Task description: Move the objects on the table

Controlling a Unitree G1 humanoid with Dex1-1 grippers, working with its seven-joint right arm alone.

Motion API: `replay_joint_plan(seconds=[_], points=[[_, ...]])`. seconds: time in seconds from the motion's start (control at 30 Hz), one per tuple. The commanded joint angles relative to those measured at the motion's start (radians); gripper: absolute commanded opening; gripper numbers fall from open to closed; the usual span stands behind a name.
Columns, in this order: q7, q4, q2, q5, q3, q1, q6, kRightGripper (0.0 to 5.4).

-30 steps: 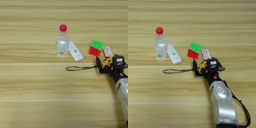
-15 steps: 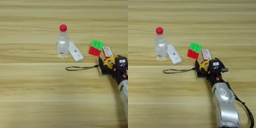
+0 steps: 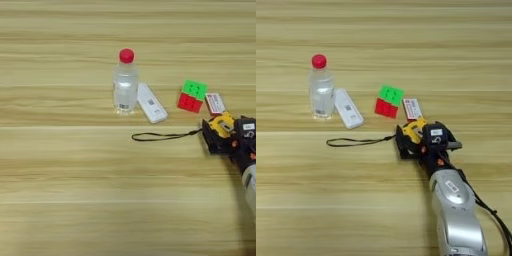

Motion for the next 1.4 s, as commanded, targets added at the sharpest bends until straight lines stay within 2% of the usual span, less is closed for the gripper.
replay_joint_plan(seconds=[0.03,0.37,0.8,1.03,1.4], points=[[0.000,0.010,-0.022,0.003,-0.004,-0.053,-0.031,5.36],[-0.001,0.075,-0.027,0.010,-0.013,-0.076,-0.056,5.36],[0.001,0.077,-0.025,0.018,-0.017,-0.086,-0.082,5.36],[0.017,0.081,-0.020,0.022,-0.008,-0.086,-0.097,4.78],[0.047,0.060,-0.006,0.020,0.033,-0.070,-0.106,4.76]])
